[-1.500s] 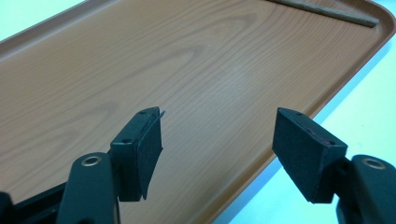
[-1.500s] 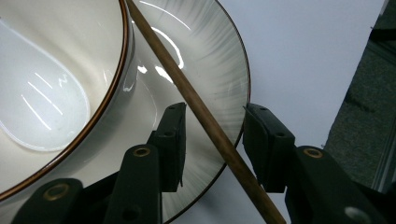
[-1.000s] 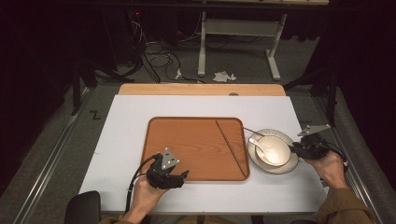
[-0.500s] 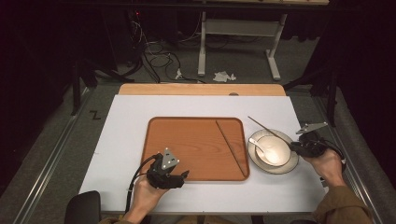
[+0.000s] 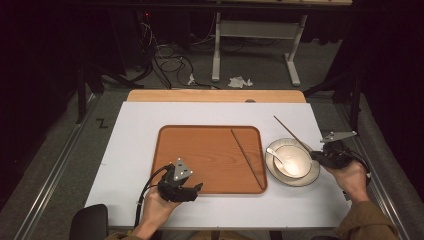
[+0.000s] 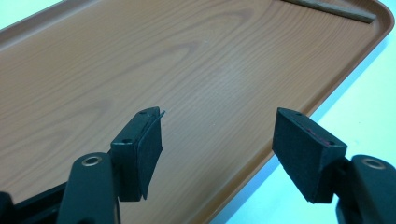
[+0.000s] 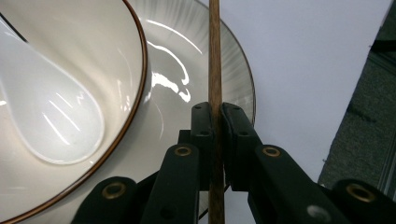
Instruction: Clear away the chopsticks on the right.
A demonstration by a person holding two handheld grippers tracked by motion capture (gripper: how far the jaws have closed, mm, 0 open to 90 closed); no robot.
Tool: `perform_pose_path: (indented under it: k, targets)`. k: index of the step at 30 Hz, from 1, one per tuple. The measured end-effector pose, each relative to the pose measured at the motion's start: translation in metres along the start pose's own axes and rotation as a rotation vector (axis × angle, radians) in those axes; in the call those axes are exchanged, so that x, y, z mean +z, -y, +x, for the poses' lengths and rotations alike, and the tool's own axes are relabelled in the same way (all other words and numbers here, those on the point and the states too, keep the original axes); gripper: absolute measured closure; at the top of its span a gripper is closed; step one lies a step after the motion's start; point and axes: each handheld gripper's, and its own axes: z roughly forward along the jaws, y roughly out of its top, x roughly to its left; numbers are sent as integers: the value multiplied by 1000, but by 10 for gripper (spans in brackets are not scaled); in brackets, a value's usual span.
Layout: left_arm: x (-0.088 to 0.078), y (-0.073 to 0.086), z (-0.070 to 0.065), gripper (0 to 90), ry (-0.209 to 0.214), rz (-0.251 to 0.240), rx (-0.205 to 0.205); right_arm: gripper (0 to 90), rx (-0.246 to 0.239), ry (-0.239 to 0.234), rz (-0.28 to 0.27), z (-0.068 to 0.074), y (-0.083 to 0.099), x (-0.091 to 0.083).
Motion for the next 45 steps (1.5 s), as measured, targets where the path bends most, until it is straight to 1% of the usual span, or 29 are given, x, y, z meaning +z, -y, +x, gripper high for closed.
perform_pose_path:
  k: [5,8,9,11,13,14,16,20,23,26,29,30,31,32,33,34,35,36,39,45]
  targets:
    - [0,-1,-1,330,7,-6,3,849,20,2,-55,4,-3,-19]
    - [1,-2,0,330,11,-4,6,849,13,1,-77,10,-4,-29]
    - [2,-3,0,330,13,-4,8,849,13,5,-79,13,-5,-32]
    - [2,-3,0,331,17,-5,10,849,5,-2,-93,19,-7,-39]
    - [3,-4,-1,331,21,-6,12,849,8,-16,-108,26,-8,-44]
    - [3,-4,-1,331,21,-7,11,849,1,-16,-114,31,-10,-47]
    - [4,-5,-1,331,26,-8,17,849,-16,-17,-110,38,-11,-51]
    - [5,-7,-1,331,32,-9,25,849,-25,-24,-118,55,-16,-58]
    - [6,-8,-2,331,38,-7,29,849,-37,-36,-120,70,-19,-62]
    - [7,-9,-3,331,42,-5,34,849,-61,-56,-127,86,-24,-66]
    - [8,-10,-3,331,48,-5,40,849,-62,-83,-137,102,-27,-67]
    - [8,-10,-3,331,49,-5,40,849,-71,-90,-138,108,-29,-66]
    - [8,-11,-4,331,50,-5,40,848,-69,-100,-128,113,-30,-66]
    - [8,-11,-4,331,51,-6,41,848,-65,-102,-126,118,-31,-65]
    - [8,-11,-4,331,52,-6,41,848,-72,-108,-125,123,-32,-63]
    - [8,-11,-4,331,53,-5,42,848,-71,-122,-132,126,-33,-60]
    - [8,-11,-4,331,53,-5,43,849,-69,-125,-124,130,-33,-58]
    - [9,-11,-3,331,54,-5,44,849,-70,-122,-119,134,-34,-56]
    - [9,-11,-4,331,54,-3,44,848,-58,-147,-120,143,-36,-49]
    - [9,-11,-4,330,55,-4,44,848,-51,-168,-98,159,-41,-34]
